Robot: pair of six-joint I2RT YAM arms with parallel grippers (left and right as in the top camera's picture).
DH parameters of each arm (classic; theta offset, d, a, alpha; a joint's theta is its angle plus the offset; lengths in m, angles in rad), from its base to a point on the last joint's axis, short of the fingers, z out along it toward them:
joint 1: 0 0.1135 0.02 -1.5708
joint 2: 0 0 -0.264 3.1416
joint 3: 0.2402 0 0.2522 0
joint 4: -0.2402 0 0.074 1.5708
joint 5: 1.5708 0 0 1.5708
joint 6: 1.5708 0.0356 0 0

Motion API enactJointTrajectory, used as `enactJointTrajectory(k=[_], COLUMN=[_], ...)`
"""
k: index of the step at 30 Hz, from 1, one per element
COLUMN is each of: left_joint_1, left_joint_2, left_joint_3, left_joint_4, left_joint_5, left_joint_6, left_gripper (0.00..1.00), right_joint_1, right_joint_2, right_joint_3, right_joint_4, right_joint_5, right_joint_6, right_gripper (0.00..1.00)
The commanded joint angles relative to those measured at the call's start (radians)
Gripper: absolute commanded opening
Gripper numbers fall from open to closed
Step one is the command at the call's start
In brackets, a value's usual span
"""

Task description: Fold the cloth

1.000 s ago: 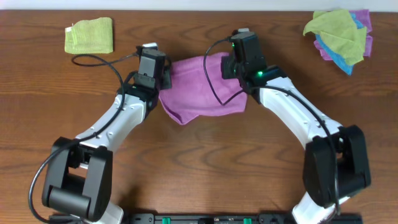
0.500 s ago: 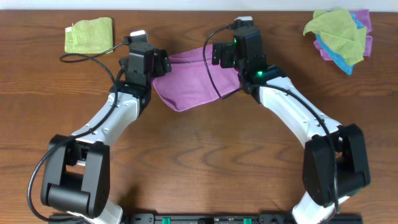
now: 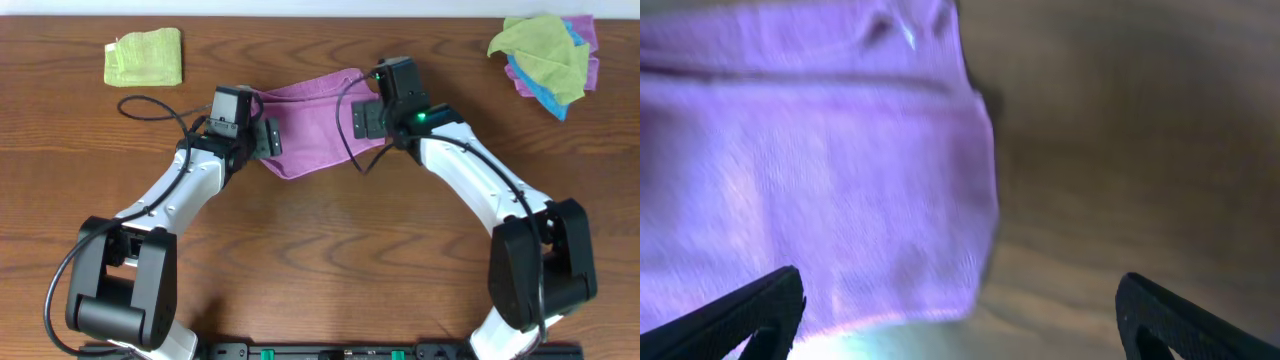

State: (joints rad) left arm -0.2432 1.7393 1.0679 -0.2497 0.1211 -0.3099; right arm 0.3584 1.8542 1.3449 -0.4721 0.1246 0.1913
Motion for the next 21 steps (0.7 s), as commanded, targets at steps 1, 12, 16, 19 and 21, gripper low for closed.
enactJointTrajectory(k=[1,12,16,19,21], left_joint_1=[0.000,-0.012,-0.034,-0.053,-0.066], left_joint_2=[0.009,0.009,0.010,0.011,0.015], left_joint_3=[0.000,0.000,0.000,0.000,0.000], left_joint_4=[-0.033,-0.067,-0.069,-0.073,-0.084], left_joint_5=[0.064,0.183,0.187,0.188,0.187], left_joint_6=[-0.013,-0.013,-0.020,-0.021,-0.020], left_gripper=[0.89,0.95,0.95,0.95,0.95], right_joint_1=[-0.062,-0.200,-0.200,-0.201,-0.201], right_joint_2=[0.003,0.003,0.006,0.024,0.043], right_joint_3=[0.002,0.001,0.001,0.001,0.001], right_joint_4=[-0.039,-0.096,-0.097,-0.105,-0.114], right_joint_5=[-0.120,-0.437,-0.448,-0.473,-0.497], right_joint_6=[-0.043,-0.055,-0.058,-0.059,-0.058], right_gripper=[0.96,0.57,0.59,0.57,0.57])
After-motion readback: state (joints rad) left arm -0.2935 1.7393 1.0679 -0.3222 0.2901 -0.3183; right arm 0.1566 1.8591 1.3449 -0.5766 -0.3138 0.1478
